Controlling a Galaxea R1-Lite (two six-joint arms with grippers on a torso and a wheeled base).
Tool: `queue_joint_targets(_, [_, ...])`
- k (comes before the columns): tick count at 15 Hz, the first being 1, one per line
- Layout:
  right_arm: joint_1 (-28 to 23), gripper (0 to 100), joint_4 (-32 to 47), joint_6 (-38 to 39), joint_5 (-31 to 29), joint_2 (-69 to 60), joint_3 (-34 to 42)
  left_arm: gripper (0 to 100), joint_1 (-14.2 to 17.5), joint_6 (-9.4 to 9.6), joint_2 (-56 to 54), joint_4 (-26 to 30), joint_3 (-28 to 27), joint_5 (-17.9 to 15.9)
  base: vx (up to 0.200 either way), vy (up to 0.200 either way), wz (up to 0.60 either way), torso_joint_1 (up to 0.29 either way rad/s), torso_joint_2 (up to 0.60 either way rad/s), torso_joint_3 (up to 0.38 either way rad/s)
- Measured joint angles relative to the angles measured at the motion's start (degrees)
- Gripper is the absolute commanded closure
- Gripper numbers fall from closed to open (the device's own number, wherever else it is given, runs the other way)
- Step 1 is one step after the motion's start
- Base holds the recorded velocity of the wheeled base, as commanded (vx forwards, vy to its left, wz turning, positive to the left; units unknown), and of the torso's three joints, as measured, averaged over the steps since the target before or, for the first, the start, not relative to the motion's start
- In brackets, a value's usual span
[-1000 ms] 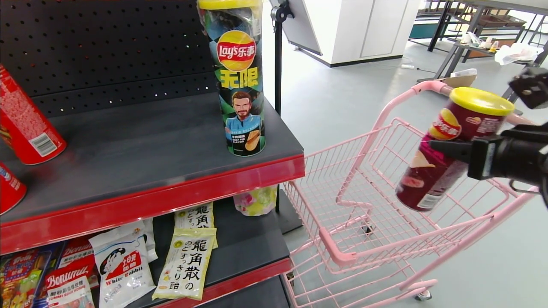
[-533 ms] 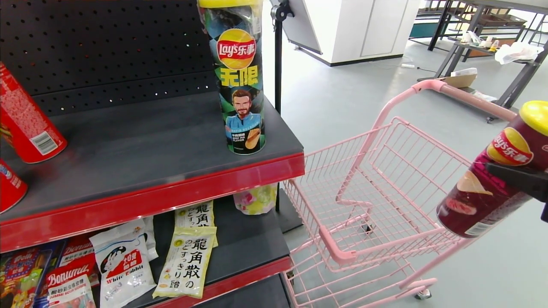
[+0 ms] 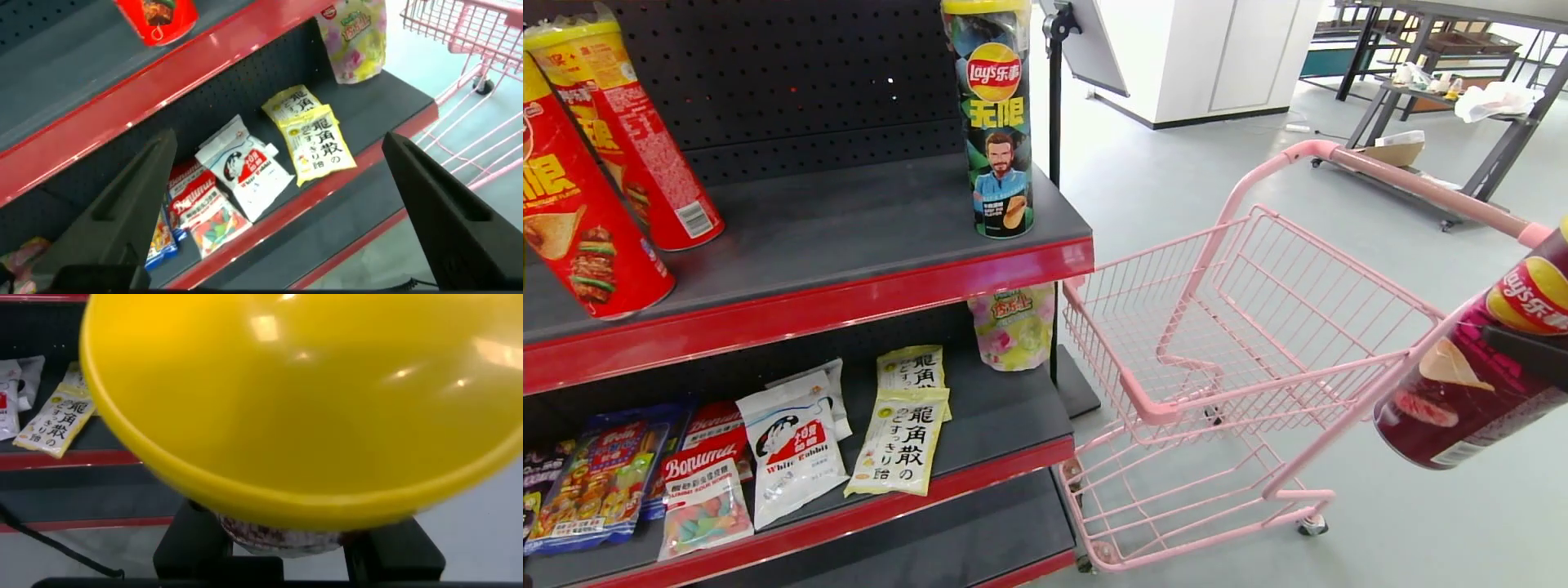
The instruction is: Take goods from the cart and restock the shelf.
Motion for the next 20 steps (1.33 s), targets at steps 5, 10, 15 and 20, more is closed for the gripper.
queue_joint_targets(5, [0.0, 100, -0.1, -0.7, 0.0, -0.1, 0.3, 0, -0.1, 0.35, -0.9, -0.2, 0.1, -0.2, 0.0, 0.0, 0.0, 0.16, -0.46, -0.309])
queue_joint_targets(10, [0.1, 100, -0.2, -2.1, 0.2, 0.4, 0.4, 0, -0.1, 0.41, -0.9, -0.3, 0.1, -0.2, 0.0, 0.0, 0.0, 0.214, -0.59, -0.368])
queue_joint_targets(15, [0.1, 100, -0.4, -2.2, 0.2, 1.3, 0.2, 0, -0.1, 0.46, -0.6, -0.5, -0.2, -0.2, 0.0, 0.0, 0.0, 0.164, -0.41, -0.249])
queue_joint_targets(20, [0.0, 100, -0.5, -3.0, -0.1, 1.7, 1.1, 0, -0.1, 0.44, -0.6, -0.4, -0.3, -0.2, 0.0, 0.0, 0.48, 0.011, -0.02, -0.013])
